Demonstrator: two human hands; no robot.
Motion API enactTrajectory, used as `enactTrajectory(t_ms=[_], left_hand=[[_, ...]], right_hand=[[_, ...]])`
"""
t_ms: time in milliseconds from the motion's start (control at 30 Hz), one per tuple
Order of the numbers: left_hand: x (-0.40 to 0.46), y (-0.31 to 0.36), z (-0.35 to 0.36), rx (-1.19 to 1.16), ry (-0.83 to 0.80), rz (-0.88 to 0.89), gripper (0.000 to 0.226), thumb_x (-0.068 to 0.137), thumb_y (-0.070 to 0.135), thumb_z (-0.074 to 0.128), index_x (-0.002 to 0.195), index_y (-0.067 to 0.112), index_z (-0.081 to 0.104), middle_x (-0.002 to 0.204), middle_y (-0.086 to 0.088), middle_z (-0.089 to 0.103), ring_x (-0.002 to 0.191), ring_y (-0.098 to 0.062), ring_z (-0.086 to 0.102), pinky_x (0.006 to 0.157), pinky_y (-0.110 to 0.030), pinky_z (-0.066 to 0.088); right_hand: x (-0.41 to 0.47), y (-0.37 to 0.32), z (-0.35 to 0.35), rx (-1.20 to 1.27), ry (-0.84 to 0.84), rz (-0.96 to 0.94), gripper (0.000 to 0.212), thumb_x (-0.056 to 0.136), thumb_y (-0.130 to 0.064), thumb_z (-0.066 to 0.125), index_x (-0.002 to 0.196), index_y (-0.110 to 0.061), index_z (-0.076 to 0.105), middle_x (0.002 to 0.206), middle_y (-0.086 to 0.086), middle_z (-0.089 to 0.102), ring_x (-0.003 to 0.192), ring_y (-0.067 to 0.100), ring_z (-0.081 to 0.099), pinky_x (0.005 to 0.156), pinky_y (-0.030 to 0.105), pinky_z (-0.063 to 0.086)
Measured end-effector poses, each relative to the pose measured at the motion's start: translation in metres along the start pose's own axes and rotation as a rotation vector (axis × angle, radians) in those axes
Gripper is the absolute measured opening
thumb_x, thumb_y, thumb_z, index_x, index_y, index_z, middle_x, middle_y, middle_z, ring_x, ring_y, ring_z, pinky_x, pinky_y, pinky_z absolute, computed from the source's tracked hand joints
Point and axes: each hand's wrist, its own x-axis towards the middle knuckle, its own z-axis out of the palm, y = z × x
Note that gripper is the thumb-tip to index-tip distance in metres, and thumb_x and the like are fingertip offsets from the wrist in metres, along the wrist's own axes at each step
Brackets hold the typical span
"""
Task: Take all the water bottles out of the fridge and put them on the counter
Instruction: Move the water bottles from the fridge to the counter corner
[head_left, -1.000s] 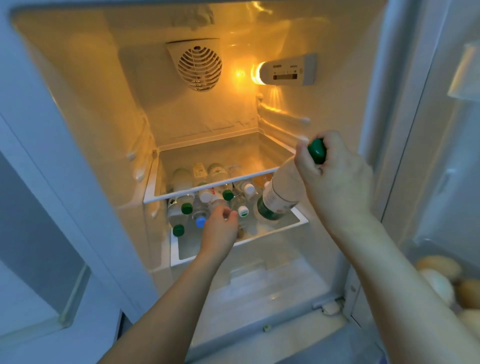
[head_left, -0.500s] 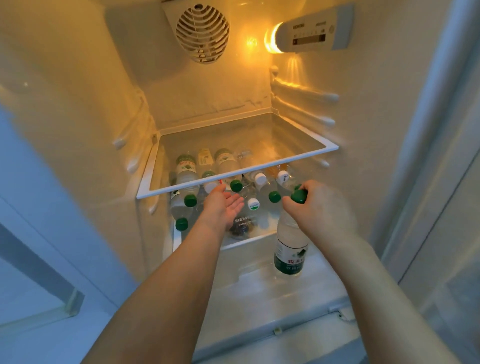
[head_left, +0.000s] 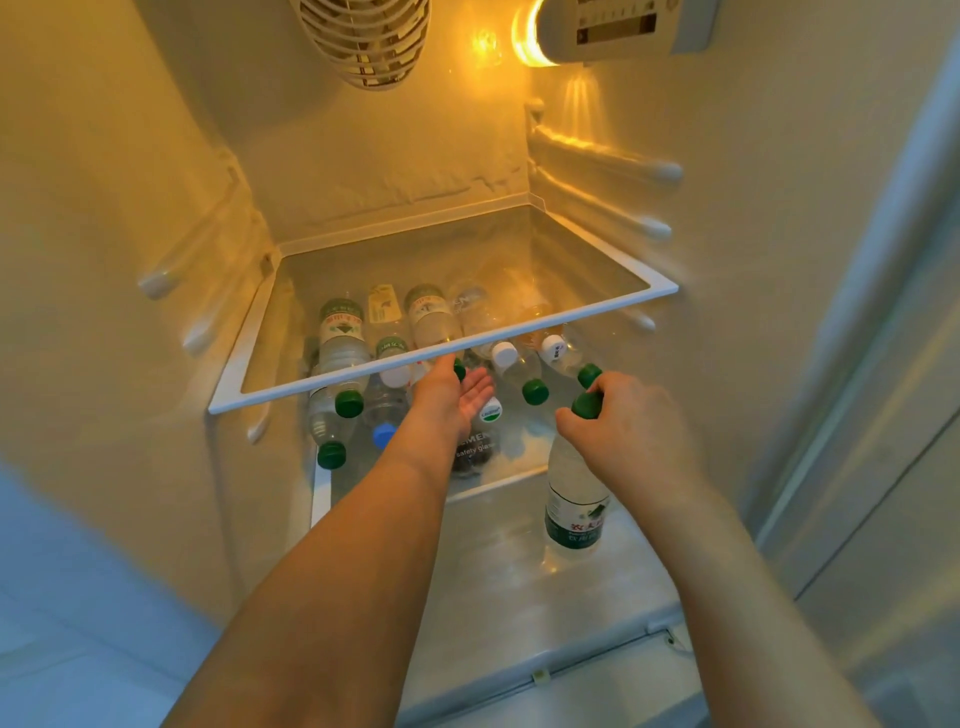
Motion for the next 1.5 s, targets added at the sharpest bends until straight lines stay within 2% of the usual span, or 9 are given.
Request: enactTrajectory(t_ms=[167, 333, 433, 667, 933, 1067, 1200, 1367, 1500], left_hand=[[-0.007, -0.01, -0.003, 0.041, 0.049, 0.05, 0.049, 0.096, 0.038, 0.054, 0.135, 0.009, 0.044, 0.094, -0.015, 0.063, 0.084, -0.024, 0.064, 0.082, -0.036, 0.058], [-0.027, -0.022, -0.01, 0.132, 0.074, 0.078, 0.042, 0.097, 0.041, 0.052, 0.125, 0.01, 0.049, 0.09, -0.014, 0.067, 0.071, -0.019, 0.065, 0.065, -0.028, 0.057], [-0.042, -0.033, -0.013, 0.132, 0.08, 0.081, 0.033, 0.096, 0.04, 0.053, 0.11, 0.01, 0.05, 0.089, -0.014, 0.068, 0.072, -0.019, 0.066, 0.069, -0.029, 0.057], [-0.083, -0.055, -0.022, 0.007, 0.058, 0.043, 0.035, 0.095, 0.035, 0.057, 0.111, 0.004, 0.053, 0.094, -0.017, 0.068, 0.079, -0.022, 0.068, 0.064, -0.029, 0.059], [-0.135, -0.047, -0.052, 0.164, 0.152, 0.095, 0.029, 0.091, 0.03, 0.063, 0.089, 0.003, 0.056, 0.085, -0.02, 0.071, 0.066, -0.023, 0.07, 0.055, -0.028, 0.06], [-0.162, -0.037, -0.065, 0.313, 0.224, 0.25, 0.029, 0.089, 0.028, 0.064, 0.083, 0.0, 0.06, 0.072, -0.018, 0.071, 0.053, -0.021, 0.067, 0.054, -0.029, 0.06], [-0.186, -0.022, -0.078, 0.501, 0.295, 0.466, 0.032, 0.086, 0.032, 0.062, 0.08, 0.001, 0.067, 0.061, -0.012, 0.07, 0.056, -0.025, 0.07, 0.059, -0.039, 0.061], [-0.215, -0.002, -0.096, 0.78, 0.353, 0.686, 0.031, 0.083, 0.039, 0.058, 0.073, 0.011, 0.068, 0.059, -0.005, 0.068, 0.056, -0.022, 0.068, 0.058, -0.043, 0.06], [-0.236, 0.006, -0.113, 1.049, 0.434, 0.842, 0.039, 0.081, 0.047, 0.052, 0.062, 0.014, 0.061, 0.058, -0.004, 0.064, 0.057, -0.021, 0.063, 0.053, -0.042, 0.055]], right_hand=[[0.0, 0.003, 0.002, 0.024, -0.021, 0.034, 0.023, 0.087, -0.046, 0.058, 0.089, -0.023, 0.055, 0.08, 0.0, 0.059, 0.08, 0.02, 0.059, 0.071, 0.038, 0.055], [-0.006, 0.007, 0.003, 0.089, -0.018, 0.088, 0.021, 0.085, -0.043, 0.058, 0.087, -0.022, 0.055, 0.081, 0.001, 0.06, 0.08, 0.023, 0.059, 0.069, 0.036, 0.053], [-0.013, 0.01, 0.003, 0.106, -0.02, 0.102, 0.021, 0.084, -0.042, 0.059, 0.085, -0.022, 0.055, 0.08, 0.0, 0.059, 0.079, 0.024, 0.059, 0.065, 0.032, 0.048], [-0.029, 0.018, -0.001, 0.091, -0.033, 0.122, 0.019, 0.083, -0.039, 0.061, 0.083, -0.021, 0.054, 0.073, -0.002, 0.055, 0.074, 0.024, 0.055, 0.055, 0.027, 0.035], [-0.049, 0.021, 0.003, 0.064, -0.073, 0.106, 0.022, 0.085, -0.042, 0.06, 0.087, -0.022, 0.052, 0.076, 0.0, 0.06, 0.073, 0.022, 0.06, 0.056, 0.027, 0.04], [-0.054, 0.014, 0.006, 0.065, -0.068, 0.108, 0.024, 0.082, -0.043, 0.06, 0.087, -0.02, 0.054, 0.08, 0.004, 0.064, 0.078, 0.026, 0.062, 0.062, 0.029, 0.044], [-0.061, 0.004, 0.012, 0.059, -0.066, 0.073, 0.025, 0.082, -0.043, 0.059, 0.085, -0.02, 0.053, 0.079, 0.005, 0.066, 0.079, 0.027, 0.064, 0.064, 0.031, 0.048], [-0.077, -0.008, 0.019, 0.12, -0.079, 0.039, 0.026, 0.077, -0.044, 0.061, 0.076, -0.02, 0.049, 0.075, 0.004, 0.064, 0.071, 0.029, 0.065, 0.069, 0.037, 0.055], [-0.089, -0.016, 0.018, 0.101, -0.107, 0.01, 0.024, 0.077, -0.04, 0.061, 0.074, -0.02, 0.048, 0.072, 0.003, 0.063, 0.069, 0.028, 0.065, 0.065, 0.033, 0.052]])
